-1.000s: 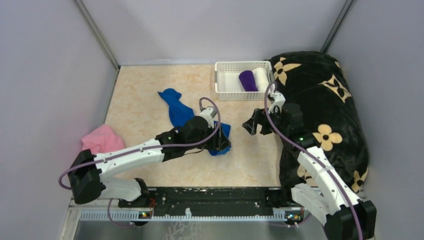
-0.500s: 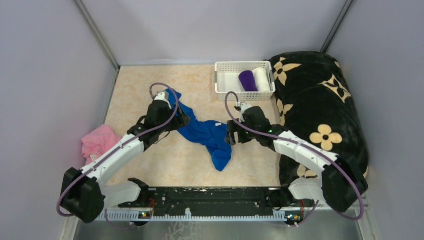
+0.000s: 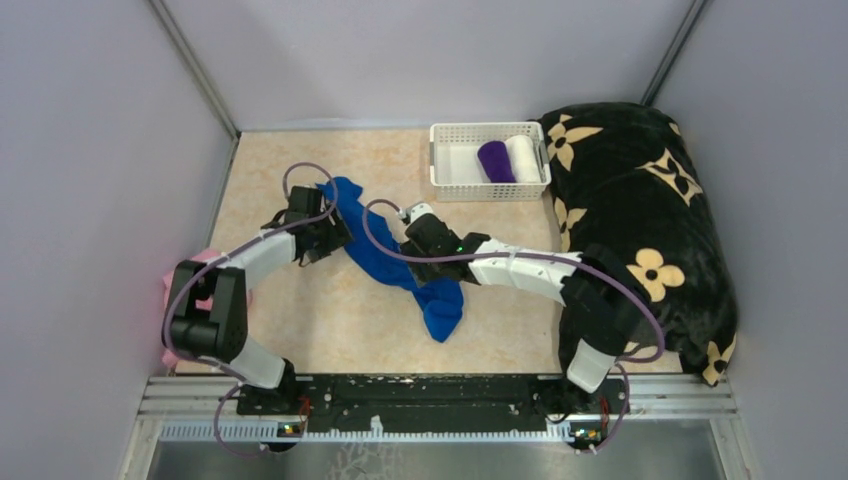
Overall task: Roll the towels
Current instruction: Pick up the towel at the center of the board.
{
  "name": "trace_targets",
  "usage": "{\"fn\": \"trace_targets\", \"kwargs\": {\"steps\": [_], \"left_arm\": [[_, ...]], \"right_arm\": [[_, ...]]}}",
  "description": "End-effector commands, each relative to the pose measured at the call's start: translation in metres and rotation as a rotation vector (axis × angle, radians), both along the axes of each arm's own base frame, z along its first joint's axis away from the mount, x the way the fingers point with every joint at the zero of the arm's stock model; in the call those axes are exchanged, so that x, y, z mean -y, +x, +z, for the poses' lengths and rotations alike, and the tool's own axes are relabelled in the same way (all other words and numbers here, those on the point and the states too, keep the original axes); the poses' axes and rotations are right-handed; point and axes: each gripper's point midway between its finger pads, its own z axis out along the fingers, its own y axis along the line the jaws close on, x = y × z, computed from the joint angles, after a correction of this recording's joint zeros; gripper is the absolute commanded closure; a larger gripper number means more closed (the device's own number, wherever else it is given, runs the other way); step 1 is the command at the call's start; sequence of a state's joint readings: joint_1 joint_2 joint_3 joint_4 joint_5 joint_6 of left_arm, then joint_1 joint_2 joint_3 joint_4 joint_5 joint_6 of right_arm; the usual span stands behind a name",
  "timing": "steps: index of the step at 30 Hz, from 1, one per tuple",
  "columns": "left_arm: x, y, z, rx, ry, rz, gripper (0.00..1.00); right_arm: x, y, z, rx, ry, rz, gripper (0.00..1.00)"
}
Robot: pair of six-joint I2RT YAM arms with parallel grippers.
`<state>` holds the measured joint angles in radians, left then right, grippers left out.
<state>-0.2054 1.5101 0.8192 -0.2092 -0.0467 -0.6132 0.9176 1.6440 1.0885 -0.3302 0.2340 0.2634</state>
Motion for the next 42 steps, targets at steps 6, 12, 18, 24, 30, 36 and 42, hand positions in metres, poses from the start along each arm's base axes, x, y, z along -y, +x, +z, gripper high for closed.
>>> {"fn": "trace_targets", "kwargs": {"steps": [6,12,18,24,30,36,42], "left_arm": [[0.009,0.03,-0.03,-0.069,-0.018,-0.004,0.29],[0.008,0.022,-0.042,-0.099,-0.019,0.012,0.56],[-0.006,0.019,0.001,-0.019,0.023,0.031,0.96],[-0.029,-0.005,0.069,0.102,0.086,0.05,1.0],[-0.036,-0.035,0.148,0.27,0.08,0.032,0.98],[-0.047,-0.075,0.23,0.433,0.11,-0.004,0.94],[-0.045,-0.095,0.224,0.377,0.132,-0.073,0.83]], "right_arm": [[0.004,0.024,-0.026,0.07,-0.168,-0.061,0.42],[0.02,0.024,-0.032,0.066,-0.218,-0.099,0.74],[0.071,0.039,0.024,0.094,-0.112,-0.222,1.0],[0.141,0.049,0.085,0.129,0.024,-0.334,1.0],[0.157,0.047,0.158,0.224,0.156,-0.322,1.0],[0.145,0.011,0.213,0.257,0.294,-0.184,1.0],[0.144,-0.01,0.21,0.174,0.313,-0.165,1.0]]}}
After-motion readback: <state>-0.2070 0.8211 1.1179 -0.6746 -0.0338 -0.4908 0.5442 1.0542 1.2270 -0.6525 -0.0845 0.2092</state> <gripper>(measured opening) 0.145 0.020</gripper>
